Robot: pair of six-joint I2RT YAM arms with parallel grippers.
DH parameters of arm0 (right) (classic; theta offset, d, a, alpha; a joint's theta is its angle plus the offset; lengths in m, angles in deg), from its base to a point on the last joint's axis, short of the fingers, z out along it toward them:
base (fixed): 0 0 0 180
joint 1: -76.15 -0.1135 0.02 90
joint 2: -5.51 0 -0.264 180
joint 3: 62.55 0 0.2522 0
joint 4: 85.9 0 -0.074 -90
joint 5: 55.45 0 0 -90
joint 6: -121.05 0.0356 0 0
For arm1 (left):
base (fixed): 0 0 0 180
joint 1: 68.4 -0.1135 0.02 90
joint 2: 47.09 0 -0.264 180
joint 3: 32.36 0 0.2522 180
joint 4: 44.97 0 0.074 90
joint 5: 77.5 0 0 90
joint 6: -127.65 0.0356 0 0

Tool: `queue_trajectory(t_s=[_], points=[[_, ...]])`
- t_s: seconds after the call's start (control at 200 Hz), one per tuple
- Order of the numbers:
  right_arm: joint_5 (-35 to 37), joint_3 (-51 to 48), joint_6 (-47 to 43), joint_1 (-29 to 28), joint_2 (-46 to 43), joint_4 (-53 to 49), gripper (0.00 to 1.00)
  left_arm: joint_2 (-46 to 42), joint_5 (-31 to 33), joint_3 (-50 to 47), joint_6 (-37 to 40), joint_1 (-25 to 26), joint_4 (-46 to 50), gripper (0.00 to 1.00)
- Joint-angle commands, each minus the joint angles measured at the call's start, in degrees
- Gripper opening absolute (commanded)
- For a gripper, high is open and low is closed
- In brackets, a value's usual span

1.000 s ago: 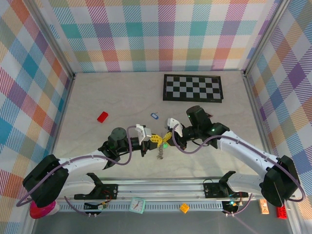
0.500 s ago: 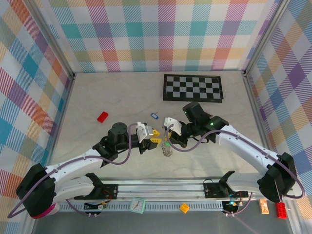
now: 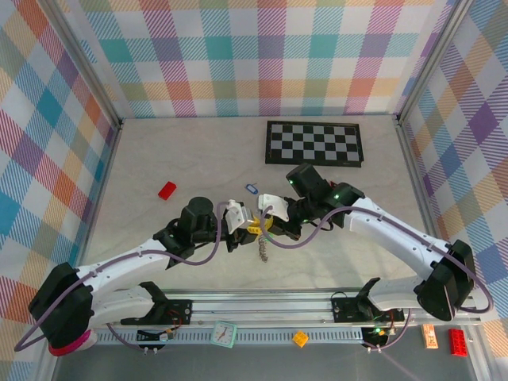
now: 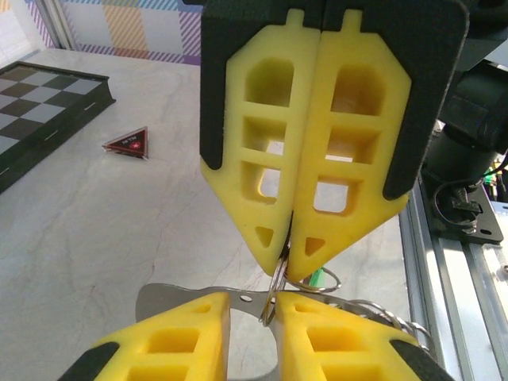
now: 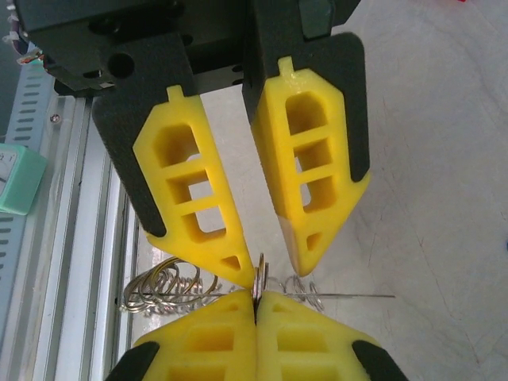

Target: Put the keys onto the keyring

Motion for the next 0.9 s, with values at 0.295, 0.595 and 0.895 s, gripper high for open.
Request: queue_trajectory(t_s=[0.295, 0.595, 0.895], points=[[-5.1, -1.2, 2.3, 1.0, -2.5, 4.1, 0.18, -0.6, -1.0, 0.8, 1.1, 0.3, 0.0, 0.0], [-11.8, -10.0, 11.4, 5.5, -7.6, 13.7, 0.33, -1.9, -1.5, -4.4, -5.2, 0.3, -12.1, 0.0], [-8.8, -15.4, 13.1, 5.4, -8.4, 16.4, 0.39, -0.1, 0.7, -8.4, -12.0, 0.3, -24.0, 0.0]])
